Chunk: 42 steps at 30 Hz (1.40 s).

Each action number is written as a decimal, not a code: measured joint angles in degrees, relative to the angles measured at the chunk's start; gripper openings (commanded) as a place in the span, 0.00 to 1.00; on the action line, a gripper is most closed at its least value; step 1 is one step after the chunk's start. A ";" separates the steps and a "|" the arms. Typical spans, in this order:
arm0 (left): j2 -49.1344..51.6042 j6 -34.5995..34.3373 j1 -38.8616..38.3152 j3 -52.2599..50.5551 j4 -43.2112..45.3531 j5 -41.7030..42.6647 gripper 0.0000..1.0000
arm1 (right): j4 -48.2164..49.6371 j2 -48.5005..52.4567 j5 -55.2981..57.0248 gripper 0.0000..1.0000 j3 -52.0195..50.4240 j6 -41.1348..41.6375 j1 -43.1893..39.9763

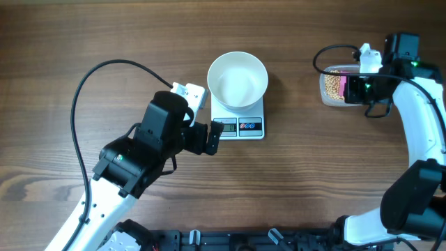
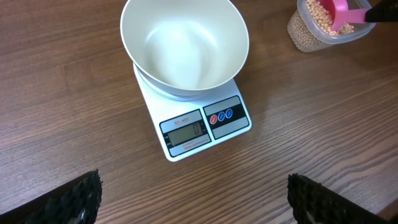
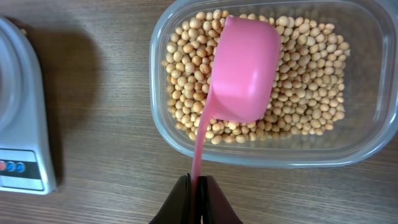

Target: Scoop item into bowl and weigh 150g on scale

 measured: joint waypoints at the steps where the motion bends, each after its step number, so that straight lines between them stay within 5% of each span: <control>1: 0.00 0.00 0.00 0.00 0.00 -0.02 1.00 | -0.07 0.04 -0.87 0.04 0.00 0.22 -0.66; 10: 0.00 0.00 0.00 0.00 0.00 -0.02 1.00 | -1.86 0.55 -9.14 0.04 0.00 1.20 -7.93; 42: 0.00 0.00 0.00 0.00 0.00 -0.02 1.00 | 0.55 0.87 -18.38 0.04 -2.97 10.08 -12.83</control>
